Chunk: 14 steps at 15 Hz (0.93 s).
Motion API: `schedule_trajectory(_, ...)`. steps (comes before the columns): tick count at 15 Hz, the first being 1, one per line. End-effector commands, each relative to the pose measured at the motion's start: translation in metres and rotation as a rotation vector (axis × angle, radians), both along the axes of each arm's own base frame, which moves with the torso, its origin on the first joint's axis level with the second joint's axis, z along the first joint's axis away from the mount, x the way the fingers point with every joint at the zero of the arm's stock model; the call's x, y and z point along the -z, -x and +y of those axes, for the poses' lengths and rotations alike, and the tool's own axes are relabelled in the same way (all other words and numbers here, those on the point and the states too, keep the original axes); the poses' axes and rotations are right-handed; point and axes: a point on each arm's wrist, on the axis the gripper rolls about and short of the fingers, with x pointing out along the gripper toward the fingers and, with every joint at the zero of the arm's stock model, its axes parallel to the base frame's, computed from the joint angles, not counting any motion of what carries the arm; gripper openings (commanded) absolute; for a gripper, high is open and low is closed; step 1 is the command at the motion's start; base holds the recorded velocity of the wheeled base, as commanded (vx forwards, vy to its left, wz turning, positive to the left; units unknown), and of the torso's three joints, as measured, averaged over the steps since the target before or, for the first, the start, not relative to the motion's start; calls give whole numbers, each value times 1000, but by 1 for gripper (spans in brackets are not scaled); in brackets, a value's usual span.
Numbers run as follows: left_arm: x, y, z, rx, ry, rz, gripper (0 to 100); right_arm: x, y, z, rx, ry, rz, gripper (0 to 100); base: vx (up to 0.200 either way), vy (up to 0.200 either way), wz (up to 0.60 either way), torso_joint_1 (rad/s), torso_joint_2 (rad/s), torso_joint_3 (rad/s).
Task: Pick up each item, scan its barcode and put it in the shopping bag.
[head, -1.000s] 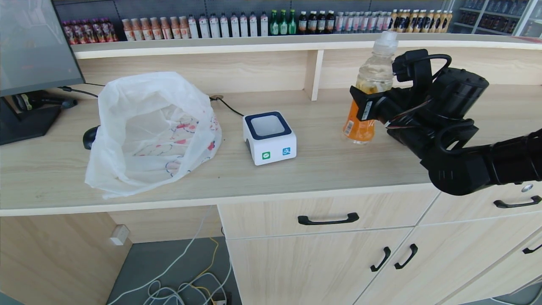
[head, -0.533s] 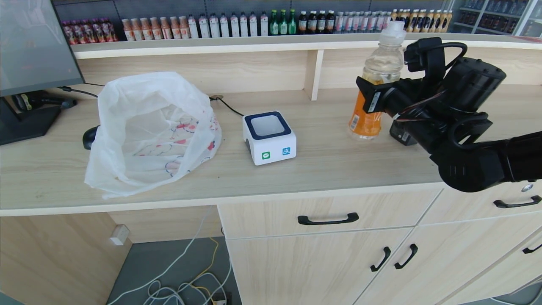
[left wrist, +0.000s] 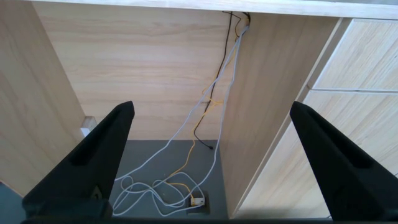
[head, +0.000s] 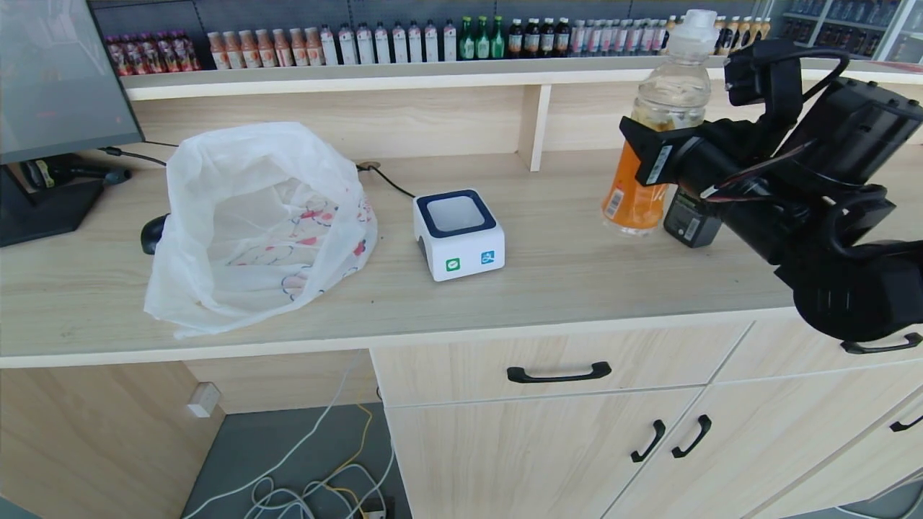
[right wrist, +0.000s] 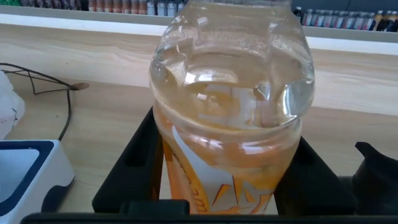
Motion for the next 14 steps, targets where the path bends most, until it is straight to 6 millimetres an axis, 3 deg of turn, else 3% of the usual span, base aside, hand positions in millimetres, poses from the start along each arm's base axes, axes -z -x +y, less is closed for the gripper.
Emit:
schedule_trajectory(1,0,0,0,0,0,-1,100,-16,37,-8,-22,-14,-31,0,0,0,0,0,0,0)
schedule_trajectory(2,0,0,0,0,0,-1,100,-17,41,-10,-25,-22,-33,0,0,0,0,0,0,0)
schedule_trajectory(7,0,0,0,0,0,-1,100,-4,112,-26,-108,-102,27,0,0,0,0,0,0,0)
schedule_trajectory(8,0,0,0,0,0,-1,100,-5,113,-26,-112,-105,27,0,0,0,0,0,0,0)
schedule_trajectory(10,0,0,0,0,0,-1,100,-6,138,-35,-178,-166,23,0,0,0,0,0,0,0)
schedule_trajectory(14,0,0,0,0,0,-1,100,24,172,-43,-345,-131,97,0,0,0,0,0,0,0)
